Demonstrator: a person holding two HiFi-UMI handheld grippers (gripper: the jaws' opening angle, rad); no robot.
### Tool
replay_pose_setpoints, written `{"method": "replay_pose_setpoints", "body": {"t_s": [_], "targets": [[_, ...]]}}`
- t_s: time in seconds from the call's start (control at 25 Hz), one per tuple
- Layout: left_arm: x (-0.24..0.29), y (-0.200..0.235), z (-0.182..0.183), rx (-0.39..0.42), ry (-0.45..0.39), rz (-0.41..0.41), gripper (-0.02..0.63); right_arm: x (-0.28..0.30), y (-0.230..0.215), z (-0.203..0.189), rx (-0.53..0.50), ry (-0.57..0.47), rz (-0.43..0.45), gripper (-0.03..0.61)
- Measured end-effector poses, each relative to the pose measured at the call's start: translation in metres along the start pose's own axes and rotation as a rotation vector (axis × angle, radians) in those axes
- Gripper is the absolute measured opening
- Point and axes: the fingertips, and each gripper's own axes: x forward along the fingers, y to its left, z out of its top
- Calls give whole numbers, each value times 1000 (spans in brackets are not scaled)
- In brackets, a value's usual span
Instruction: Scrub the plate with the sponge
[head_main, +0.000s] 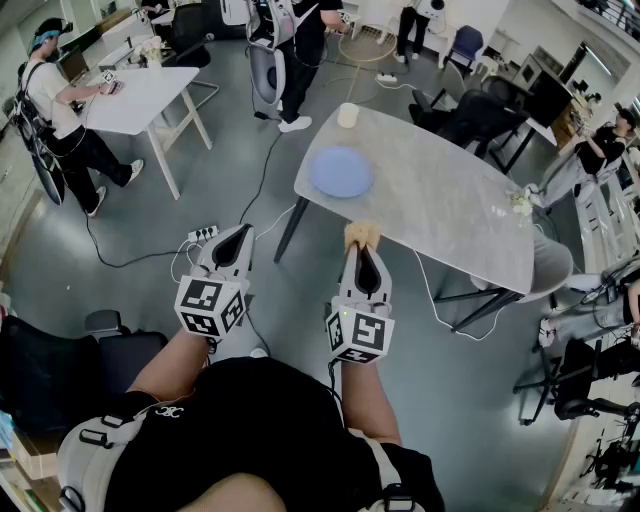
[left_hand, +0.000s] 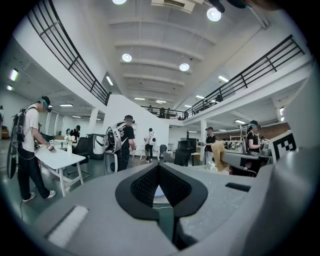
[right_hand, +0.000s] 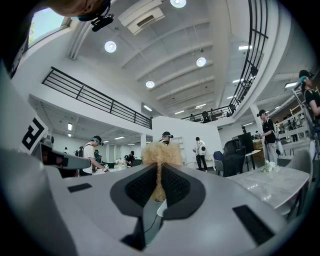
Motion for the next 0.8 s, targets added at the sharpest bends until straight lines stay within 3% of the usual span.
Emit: {"method": "replay_pose_setpoints", "body": {"t_s": [0.8], "targets": [[2,4,-17,-25,17,-109,5,-1,30,-15,-42,34,-36,31]]}}
